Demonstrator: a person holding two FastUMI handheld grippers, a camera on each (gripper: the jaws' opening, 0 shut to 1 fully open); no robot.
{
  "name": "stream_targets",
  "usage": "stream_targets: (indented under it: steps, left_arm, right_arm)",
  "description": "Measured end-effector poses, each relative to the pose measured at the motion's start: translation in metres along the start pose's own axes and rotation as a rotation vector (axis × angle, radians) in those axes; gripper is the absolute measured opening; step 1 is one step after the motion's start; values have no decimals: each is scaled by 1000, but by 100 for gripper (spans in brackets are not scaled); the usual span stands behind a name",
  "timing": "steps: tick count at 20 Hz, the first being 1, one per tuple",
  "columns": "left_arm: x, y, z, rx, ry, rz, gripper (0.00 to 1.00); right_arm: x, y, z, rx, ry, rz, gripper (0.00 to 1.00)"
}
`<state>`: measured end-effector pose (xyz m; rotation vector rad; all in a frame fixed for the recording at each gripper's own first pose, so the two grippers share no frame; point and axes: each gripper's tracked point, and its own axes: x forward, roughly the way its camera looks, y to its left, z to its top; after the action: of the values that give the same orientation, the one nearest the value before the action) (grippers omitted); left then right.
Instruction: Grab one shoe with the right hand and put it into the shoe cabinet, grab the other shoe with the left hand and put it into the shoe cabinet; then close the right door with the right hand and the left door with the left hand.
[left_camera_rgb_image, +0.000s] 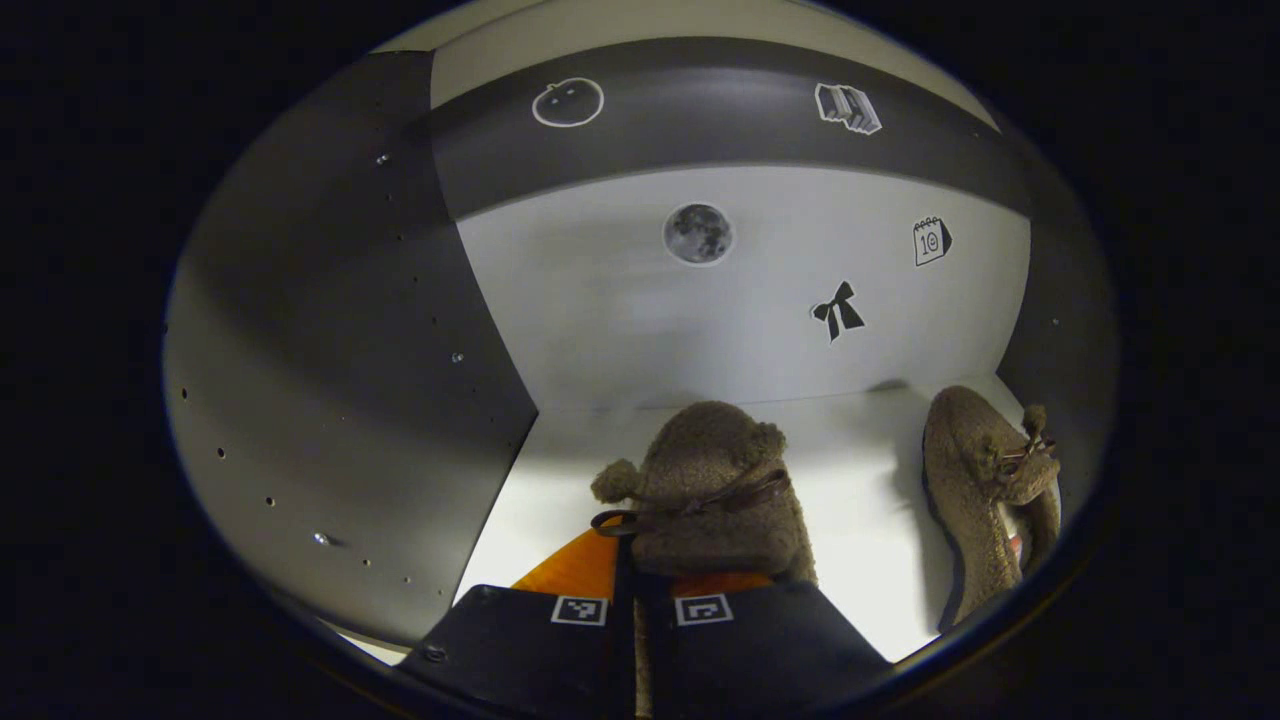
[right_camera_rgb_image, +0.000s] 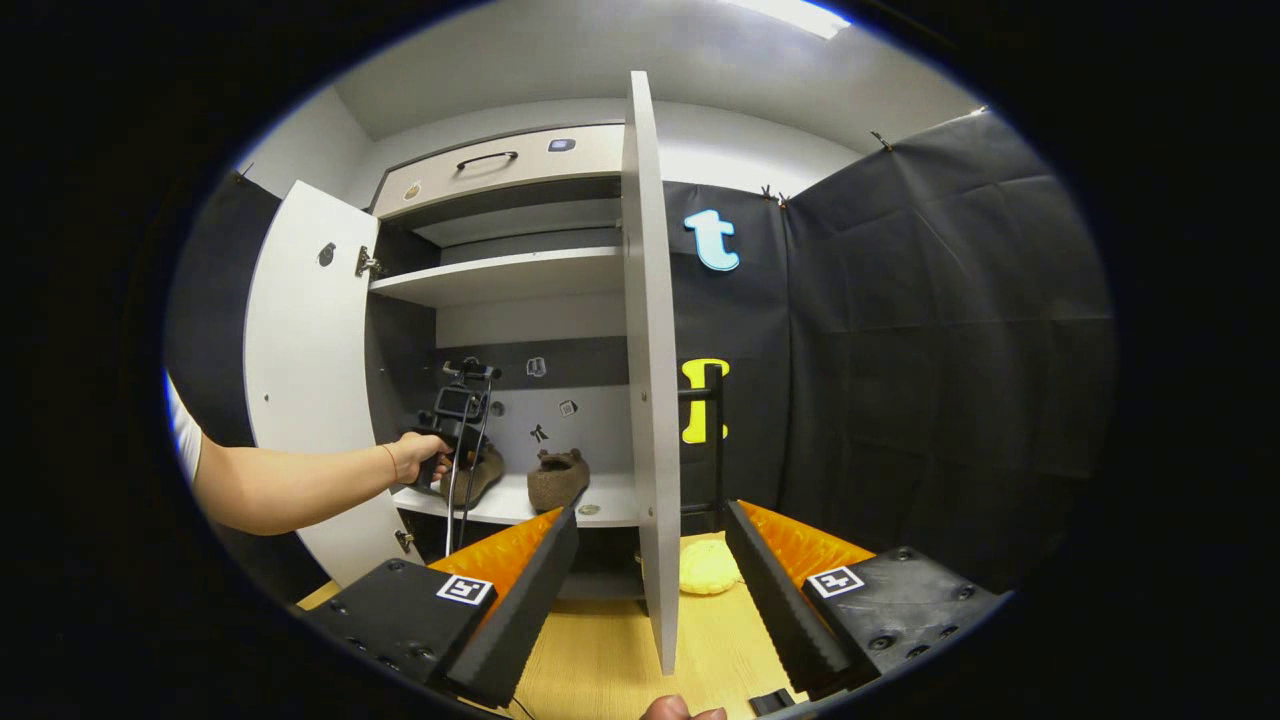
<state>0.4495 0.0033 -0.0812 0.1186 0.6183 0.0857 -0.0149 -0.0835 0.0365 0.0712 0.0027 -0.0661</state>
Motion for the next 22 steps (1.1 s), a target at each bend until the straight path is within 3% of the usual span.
stream_targets:
  steps: [3, 4, 5, 6, 8, 11, 14, 18, 22]
  left_arm:
    - [-6, 0, -1, 6, -6, -13, 15]
    - [-10, 0, -1, 14, -14, -17, 23]
    - [-15, -1, 1, 24, -21, -22, 21]
    - [-21, -2, 1, 36, -30, -30, 33]
    - [-37, -1, 6, 52, -78, -31, 48]
    - [-68, -2, 12, 44, -176, -52, 66]
    - [-104, 1, 23, 39, -325, -60, 100]
    - [-154, 2, 13, 48, -438, -78, 96]
    - [-225, -6, 4, -13, -551, -156, 96]
  right_arm:
    - [-1, -4, -1, 7, 3, -4, 98]
    - [-2, -5, -2, 13, 6, -5, 98]
    - [-2, -7, -2, 22, 9, -6, 98]
    - [-3, -9, -1, 33, 9, -7, 98]
    - [-5, -12, 2, 45, 2, -10, 98]
    - [-7, -15, 5, 48, -3, -2, 98]
    - [-10, -19, 11, 51, -14, 0, 98]
    - [-7, -28, 15, 25, -15, -5, 98]
    - [0, -34, 23, 37, -21, 26, 98]
